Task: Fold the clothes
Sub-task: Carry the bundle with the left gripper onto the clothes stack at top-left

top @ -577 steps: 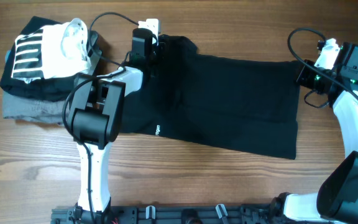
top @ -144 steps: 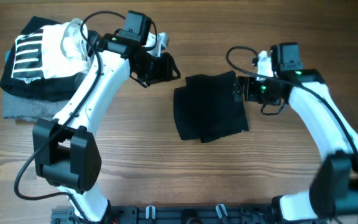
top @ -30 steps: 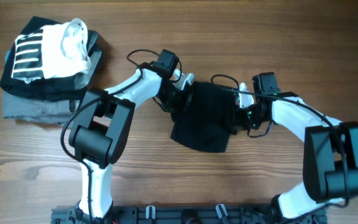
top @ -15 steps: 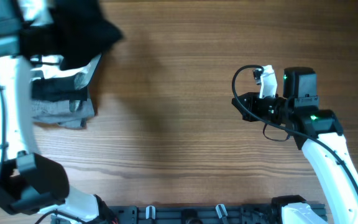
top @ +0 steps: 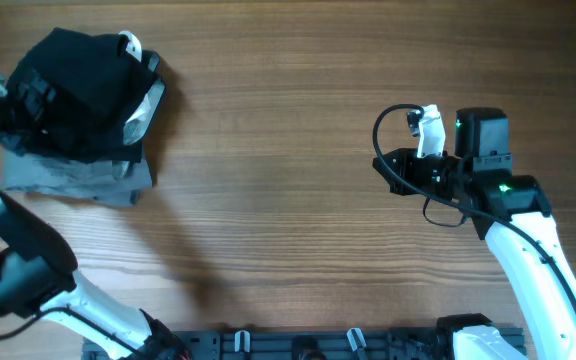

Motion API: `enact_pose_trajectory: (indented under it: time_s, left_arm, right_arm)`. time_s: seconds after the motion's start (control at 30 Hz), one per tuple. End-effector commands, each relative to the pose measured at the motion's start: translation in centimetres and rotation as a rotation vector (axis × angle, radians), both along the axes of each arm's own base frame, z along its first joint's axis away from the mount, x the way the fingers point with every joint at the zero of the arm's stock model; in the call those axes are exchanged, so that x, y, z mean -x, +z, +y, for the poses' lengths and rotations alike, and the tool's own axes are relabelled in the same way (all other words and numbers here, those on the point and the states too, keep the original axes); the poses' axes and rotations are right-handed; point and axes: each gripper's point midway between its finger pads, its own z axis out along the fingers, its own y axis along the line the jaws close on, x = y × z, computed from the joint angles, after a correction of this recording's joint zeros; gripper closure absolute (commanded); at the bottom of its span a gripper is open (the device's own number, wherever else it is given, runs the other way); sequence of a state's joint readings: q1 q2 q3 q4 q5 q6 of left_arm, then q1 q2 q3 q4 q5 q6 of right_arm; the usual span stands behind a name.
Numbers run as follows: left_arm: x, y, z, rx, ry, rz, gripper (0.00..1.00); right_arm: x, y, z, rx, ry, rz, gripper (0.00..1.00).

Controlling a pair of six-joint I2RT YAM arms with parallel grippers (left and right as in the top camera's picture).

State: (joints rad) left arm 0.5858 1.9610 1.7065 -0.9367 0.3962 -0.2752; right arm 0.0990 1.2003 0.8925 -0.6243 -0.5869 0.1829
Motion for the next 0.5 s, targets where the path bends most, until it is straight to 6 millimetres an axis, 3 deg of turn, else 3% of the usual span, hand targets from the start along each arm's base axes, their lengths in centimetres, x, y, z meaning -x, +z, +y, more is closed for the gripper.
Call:
enact_pose_trajectory:
  time_s: [0.0, 0.1, 0.2, 0.3, 0.4, 0.47]
  left_arm:
    - [2.7, 6.8, 0.5, -0.102, 0.041, -0.072, 0.0]
    - [4.9, 11.4, -1.9, -0.165, -0.018, -0.129, 0.0]
    - [5.8, 15.8, -7.7, -0.212, -0.247, -0.257, 0.0]
    - [7.2, 18.7, -15.2, -0.251, -0.495, -0.343, 0.01]
    - [9.1, 20.9, -24.9, -0.303, -0.785, -0.437, 0.0]
    - [9.3, 20.9, -27.5, -0.402, -0.836, -0.428, 0.0]
  right_arm:
    - [-0.1, 0.2, 0.2, -0.018, 0.001, 0.002, 0.93]
    - [-0.2, 0.7, 0.3, -0.015, 0.011, -0.022, 0.94]
    - [-0.2, 2.4, 0.8, -0.019, 0.03, -0.099, 0.94]
    - [0.1, 5.0, 1.3, 0.006, 0.035, -0.207, 0.94]
    - [1.2, 9.3, 1.7, 0.072, 0.014, -0.341, 0.91]
    - [1.7, 11.7, 1.7, 0.096, -0.001, -0.408, 0.87]
